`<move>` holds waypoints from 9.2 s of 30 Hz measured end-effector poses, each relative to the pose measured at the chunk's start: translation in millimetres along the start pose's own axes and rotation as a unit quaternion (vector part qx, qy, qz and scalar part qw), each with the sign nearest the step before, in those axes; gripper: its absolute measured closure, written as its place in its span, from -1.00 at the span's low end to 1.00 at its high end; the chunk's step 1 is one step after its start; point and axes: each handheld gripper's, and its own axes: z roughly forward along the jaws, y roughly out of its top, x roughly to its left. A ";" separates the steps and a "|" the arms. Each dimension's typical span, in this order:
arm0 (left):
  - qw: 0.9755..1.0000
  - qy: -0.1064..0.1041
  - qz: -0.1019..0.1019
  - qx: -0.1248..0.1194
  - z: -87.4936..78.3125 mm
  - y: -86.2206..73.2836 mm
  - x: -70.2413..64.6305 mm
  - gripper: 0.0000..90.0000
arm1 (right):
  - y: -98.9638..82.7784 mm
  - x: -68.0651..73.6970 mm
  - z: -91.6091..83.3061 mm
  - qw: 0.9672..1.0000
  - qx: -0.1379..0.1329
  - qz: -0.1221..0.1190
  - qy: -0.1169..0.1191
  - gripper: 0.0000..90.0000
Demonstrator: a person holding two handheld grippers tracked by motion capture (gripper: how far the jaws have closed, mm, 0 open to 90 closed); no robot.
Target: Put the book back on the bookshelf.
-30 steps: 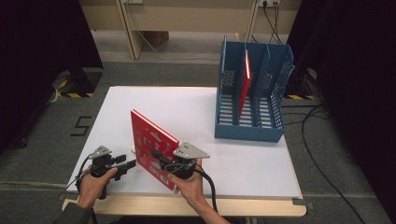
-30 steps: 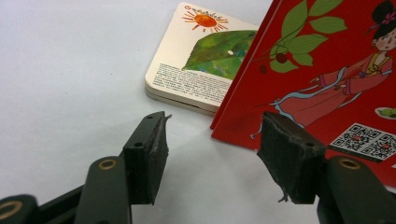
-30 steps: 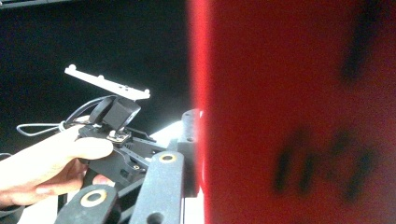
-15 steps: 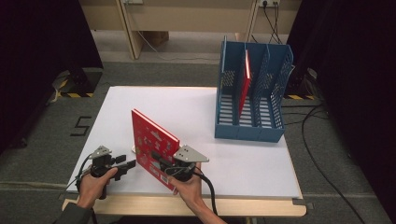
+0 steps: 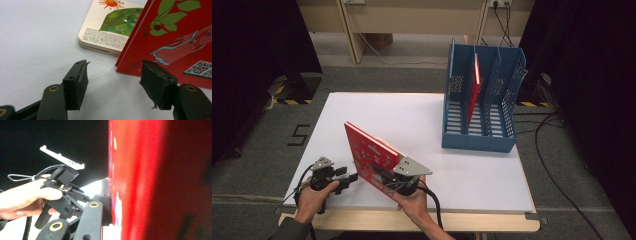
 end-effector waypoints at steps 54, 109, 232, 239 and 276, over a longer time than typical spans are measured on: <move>0.999 0.032 0.010 0.004 -2.0 -1.6 7.0 -0.35 | 68.1 -54.3 -102.3 0.993 -0.076 0.005 -0.090 0.77; 0.998 0.051 0.027 0.020 2.1 -2.9 7.7 -0.41 | 92.7 -114.5 -235.9 0.942 -0.123 0.019 -0.310 0.76; 0.996 0.076 0.046 0.024 4.5 -2.9 8.6 -0.50 | 63.0 -226.8 -163.1 0.934 0.052 0.053 -0.349 0.59; 0.995 0.078 0.048 0.025 5.5 -2.8 8.2 -0.51 | 58.0 -230.1 -163.3 0.938 0.040 0.051 -0.341 0.71; 0.995 0.079 0.052 0.025 5.8 -3.3 7.7 -0.51 | 66.3 -236.9 -133.9 0.942 0.052 0.021 -0.332 0.79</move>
